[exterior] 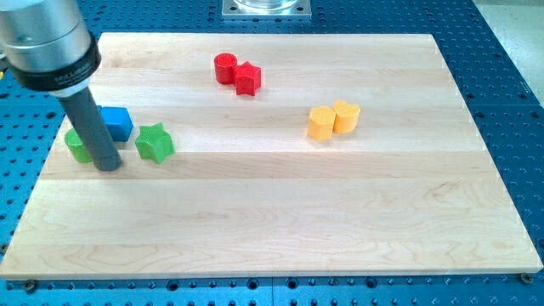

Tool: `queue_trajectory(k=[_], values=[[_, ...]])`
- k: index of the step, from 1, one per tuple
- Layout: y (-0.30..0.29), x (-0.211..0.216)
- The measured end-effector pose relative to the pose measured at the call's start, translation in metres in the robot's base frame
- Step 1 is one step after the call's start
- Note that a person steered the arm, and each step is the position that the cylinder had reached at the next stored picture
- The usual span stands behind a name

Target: Separate the green blocks from each other

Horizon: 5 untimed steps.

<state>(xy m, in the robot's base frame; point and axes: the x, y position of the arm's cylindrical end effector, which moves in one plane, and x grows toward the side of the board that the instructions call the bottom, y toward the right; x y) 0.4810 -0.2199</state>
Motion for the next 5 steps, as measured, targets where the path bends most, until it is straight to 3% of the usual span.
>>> queue_trajectory(k=[2, 4, 5], values=[[-0.016, -0.014], [0.086, -0.065], [0.115, -0.028]])
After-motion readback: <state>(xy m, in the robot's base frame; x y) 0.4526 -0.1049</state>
